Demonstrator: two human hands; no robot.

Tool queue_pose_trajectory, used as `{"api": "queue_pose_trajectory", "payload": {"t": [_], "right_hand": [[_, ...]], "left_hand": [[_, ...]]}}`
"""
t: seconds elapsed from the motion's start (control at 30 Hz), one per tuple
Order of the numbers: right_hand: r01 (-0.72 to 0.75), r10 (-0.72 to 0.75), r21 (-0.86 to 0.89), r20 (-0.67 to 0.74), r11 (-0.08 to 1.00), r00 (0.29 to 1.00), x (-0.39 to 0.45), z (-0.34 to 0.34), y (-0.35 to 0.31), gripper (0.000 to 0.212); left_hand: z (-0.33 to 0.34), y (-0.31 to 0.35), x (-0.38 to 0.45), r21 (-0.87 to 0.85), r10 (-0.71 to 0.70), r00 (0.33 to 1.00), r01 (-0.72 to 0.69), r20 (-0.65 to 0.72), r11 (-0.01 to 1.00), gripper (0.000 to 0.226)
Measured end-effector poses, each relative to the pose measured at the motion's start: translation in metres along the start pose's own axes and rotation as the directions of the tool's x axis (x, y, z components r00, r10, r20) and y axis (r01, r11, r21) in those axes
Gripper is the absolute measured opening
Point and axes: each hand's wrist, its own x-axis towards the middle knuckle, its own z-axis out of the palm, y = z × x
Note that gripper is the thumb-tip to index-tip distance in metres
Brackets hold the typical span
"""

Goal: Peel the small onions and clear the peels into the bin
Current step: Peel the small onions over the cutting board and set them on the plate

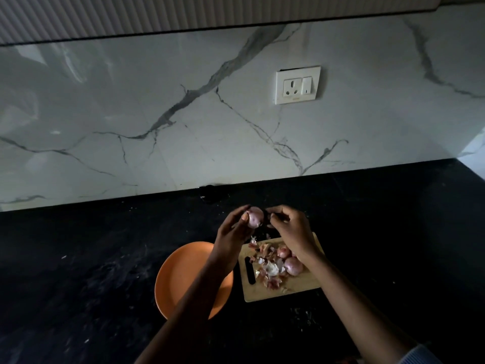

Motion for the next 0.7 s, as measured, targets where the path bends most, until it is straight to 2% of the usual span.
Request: {"api": "queue_pose_trajectory", "payload": {"t": [0.07, 0.17, 0.23, 0.3, 0.37, 0.43, 0.5, 0.6, 0.7], "right_hand": [[-0.01, 0.01, -0.022, 0.009, 1.0, 1.0, 0.001, -0.001, 0.004, 0.018], [-0.022, 0.036, -0.233, 0.055, 0.972, 0.998, 0.0, -0.006, 0.018, 0.02], [-0.051, 0.097, -0.335, 0.123, 0.941, 0.988, -0.005, -0.01, 0.028, 0.025], [-0.02, 0.115, -0.398, 0.217, 0.917, 0.969, -0.009, -0.011, 0.036, 0.028], [0.017, 0.078, -0.381, 0.233, 0.925, 0.969, -0.012, -0.011, 0.035, 0.033], [-0.013, 0.075, -0.304, 0.191, 0.953, 0.979, -0.012, -0.008, 0.025, 0.043], [0.022, 0.014, -0.222, 0.159, 0.975, 0.987, -0.009, -0.001, 0.012, 0.051], [0.103, -0.085, -0.154, 0.12, 0.983, 0.989, -0.005, 0.01, 0.0, 0.043], [0.123, -0.116, -0.139, 0.055, 0.983, 0.992, -0.004, 0.013, -0.003, 0.036]], "left_hand": [[0.0, 0.002, -0.001, -0.044, -0.02, 1.0, 0.02, 0.004, 0.999, 0.035], [-0.004, 0.003, 0.001, -0.127, -0.047, 0.999, 0.044, -0.019, 0.991, 0.034], [-0.008, 0.003, 0.002, -0.165, -0.055, 0.998, 0.049, -0.029, 0.985, 0.029], [-0.009, 0.005, 0.003, -0.177, -0.049, 0.999, 0.045, -0.021, 0.983, 0.024], [-0.009, 0.002, 0.003, -0.166, -0.028, 0.999, 0.023, -0.028, 0.986, 0.021], [-0.008, -0.001, 0.004, -0.145, 0.003, 0.999, -0.01, -0.052, 0.989, 0.02], [-0.005, -0.003, 0.005, -0.094, 0.042, 0.996, -0.049, -0.079, 0.994, 0.02], [-0.002, -0.001, 0.006, -0.012, 0.082, 0.993, -0.084, -0.09, 0.996, 0.033], [-0.001, 0.003, 0.007, 0.02, 0.07, 0.993, -0.069, -0.099, 0.997, 0.042]]}}
